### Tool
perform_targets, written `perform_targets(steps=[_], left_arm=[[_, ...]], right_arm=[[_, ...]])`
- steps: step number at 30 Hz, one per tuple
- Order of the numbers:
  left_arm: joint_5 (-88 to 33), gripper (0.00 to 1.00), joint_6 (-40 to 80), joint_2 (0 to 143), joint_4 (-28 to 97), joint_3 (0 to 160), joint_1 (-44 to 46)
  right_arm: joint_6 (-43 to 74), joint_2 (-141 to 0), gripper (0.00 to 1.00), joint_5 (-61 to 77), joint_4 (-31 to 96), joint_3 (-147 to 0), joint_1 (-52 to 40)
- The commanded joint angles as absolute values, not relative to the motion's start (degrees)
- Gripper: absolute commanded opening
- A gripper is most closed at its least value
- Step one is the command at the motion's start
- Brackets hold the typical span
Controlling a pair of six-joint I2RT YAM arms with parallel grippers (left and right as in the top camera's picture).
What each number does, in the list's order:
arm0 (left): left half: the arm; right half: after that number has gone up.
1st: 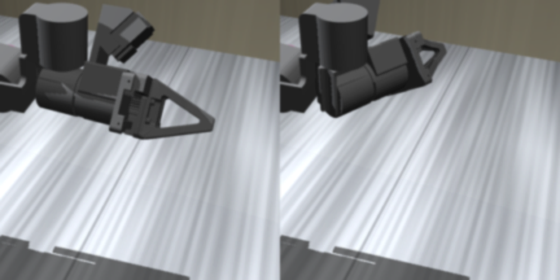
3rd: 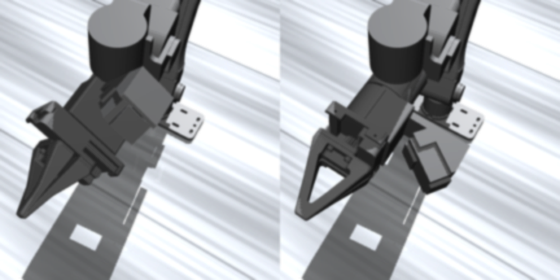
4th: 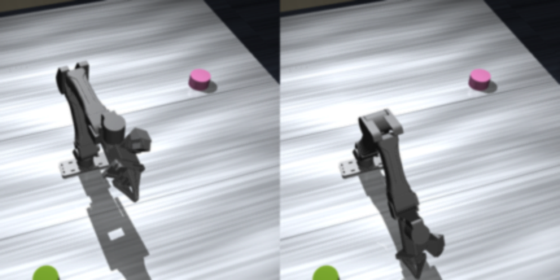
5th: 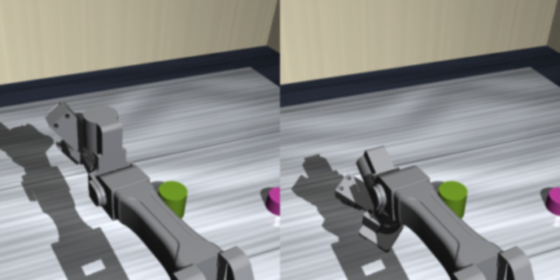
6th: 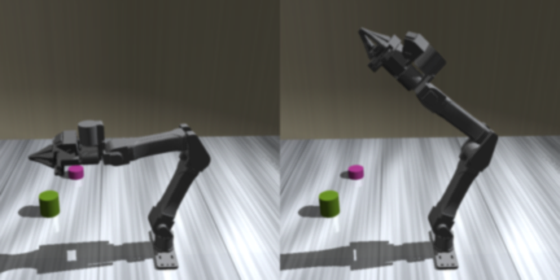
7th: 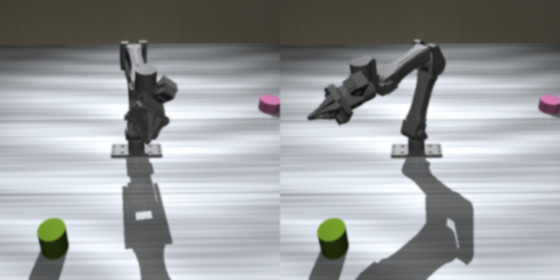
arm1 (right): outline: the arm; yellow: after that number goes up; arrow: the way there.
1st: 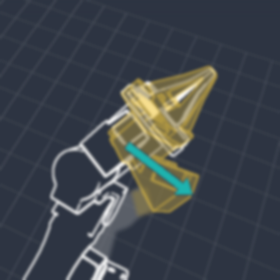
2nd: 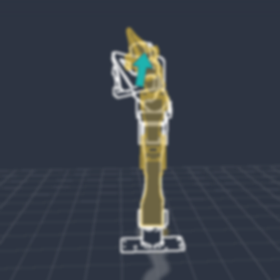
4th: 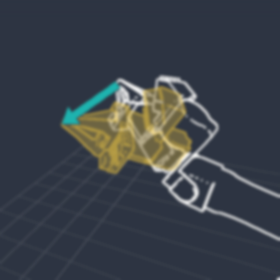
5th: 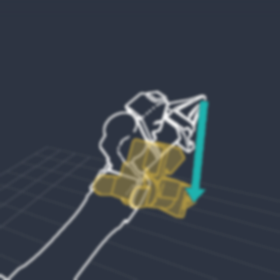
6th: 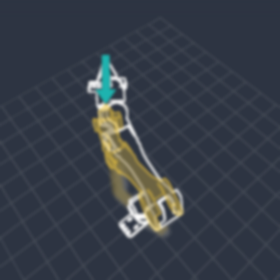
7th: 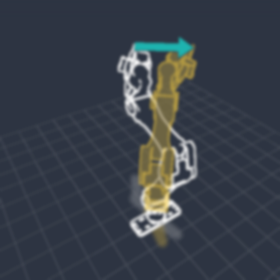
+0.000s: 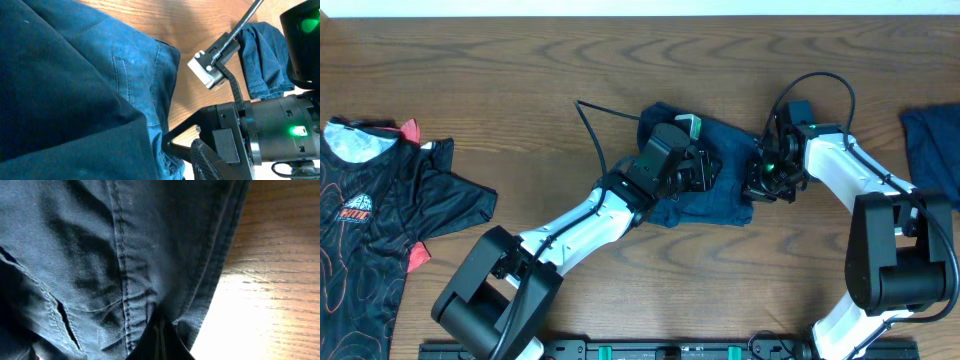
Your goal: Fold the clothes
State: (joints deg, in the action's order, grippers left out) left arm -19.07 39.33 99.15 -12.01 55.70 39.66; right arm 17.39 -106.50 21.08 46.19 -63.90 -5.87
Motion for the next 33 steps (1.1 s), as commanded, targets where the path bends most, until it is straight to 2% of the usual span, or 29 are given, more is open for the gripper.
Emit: perform_targets(steps=[1,7,13,14,16,17,19,24,29,30,32,33], left_arm=[[-17.3,0.41,37.76,99.24,-11.79,55.77,39.79],[-17.21,0.41,37.52,99.24,-9.63,55.77,39.79],[-17.21,0.42,36.62,99.24,-9.45,55.77,39.79],[-17.19,0.46,36.16,99.24,-9.45,55.77,39.79],[-16.88,0.66,35.05,99.24,-9.43,55.77,39.83],[-16.82,0.67,34.3,99.24,-9.41,55.77,39.86],[-16.8,0.6,32.99,99.24,-9.45,55.77,39.86],[-16.84,0.6,32.58,99.24,-9.02,55.77,40.12],[-16.8,0.6,27.33,99.22,-9.02,55.81,41.39],[-16.8,0.57,25.76,99.22,-8.99,55.86,41.74],[-15.64,0.44,22.92,99.22,-8.75,55.88,42.59],[-14.39,0.44,21.93,99.22,-8.12,55.92,43.0]], right_arm=[[17.69,-107.15,0.01,17.91,46.3,-63.9,-6.59],[18.22,-107.15,0.01,14.55,49.32,-67.59,-0.89],[17.91,-107.15,0.01,14.37,55.27,-78.65,5.67],[17.93,-107.15,0.01,14.37,56.42,-80.86,6.37],[17.69,-107.15,0.01,14.39,58.74,-85.54,7.33],[17.69,-107.15,0.01,14.37,60.27,-88.03,7.57],[17.52,-107.15,0.01,14.35,62.61,-91.92,7.6],[17.1,-107.15,0.02,14.37,65.06,-96.14,7.01],[16.64,-107.26,0.02,14.11,65.69,-96.09,7.07],[16.64,-107.26,0.01,14.09,65.69,-96.07,7.11],[16.67,-107.26,0.02,13.91,65.91,-96.07,7.18],[16.67,-107.28,0.01,13.91,66.08,-96.07,7.18]])
